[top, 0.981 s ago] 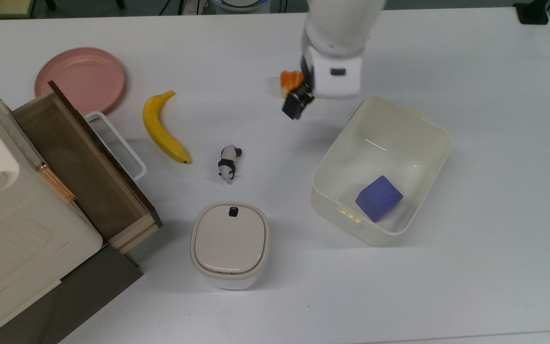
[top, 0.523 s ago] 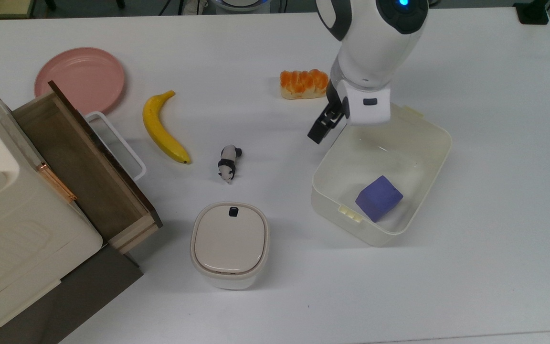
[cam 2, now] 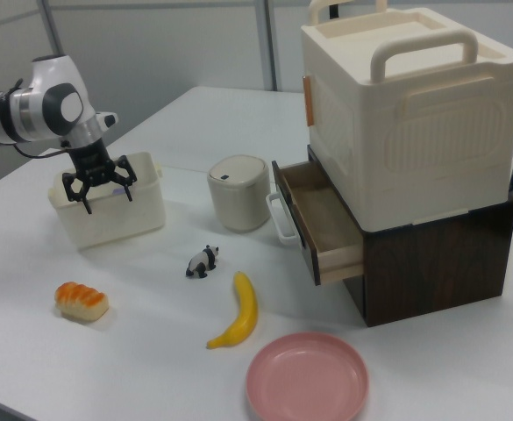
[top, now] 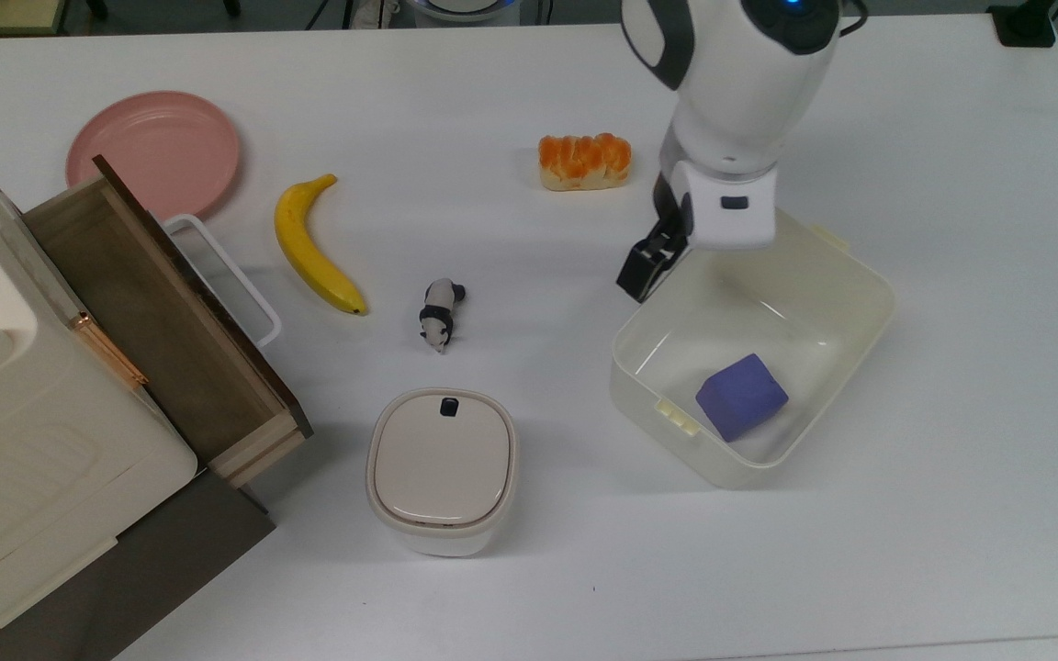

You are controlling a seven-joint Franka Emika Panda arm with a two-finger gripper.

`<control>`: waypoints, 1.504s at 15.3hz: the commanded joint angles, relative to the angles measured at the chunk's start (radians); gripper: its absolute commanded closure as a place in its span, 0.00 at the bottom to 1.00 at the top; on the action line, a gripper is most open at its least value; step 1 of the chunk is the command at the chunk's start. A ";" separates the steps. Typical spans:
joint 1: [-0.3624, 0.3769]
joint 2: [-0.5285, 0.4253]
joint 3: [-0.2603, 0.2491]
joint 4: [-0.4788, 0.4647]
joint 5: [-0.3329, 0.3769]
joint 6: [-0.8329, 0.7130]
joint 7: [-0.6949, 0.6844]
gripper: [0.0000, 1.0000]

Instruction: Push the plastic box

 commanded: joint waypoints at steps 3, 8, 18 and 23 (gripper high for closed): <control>0.034 0.033 -0.015 0.050 -0.030 0.050 0.090 0.00; 0.033 -0.011 -0.014 0.033 -0.133 0.013 0.041 0.00; -0.139 -0.228 -0.024 0.013 0.020 -0.286 0.397 0.00; -0.214 -0.249 -0.024 0.001 0.051 -0.283 0.591 0.00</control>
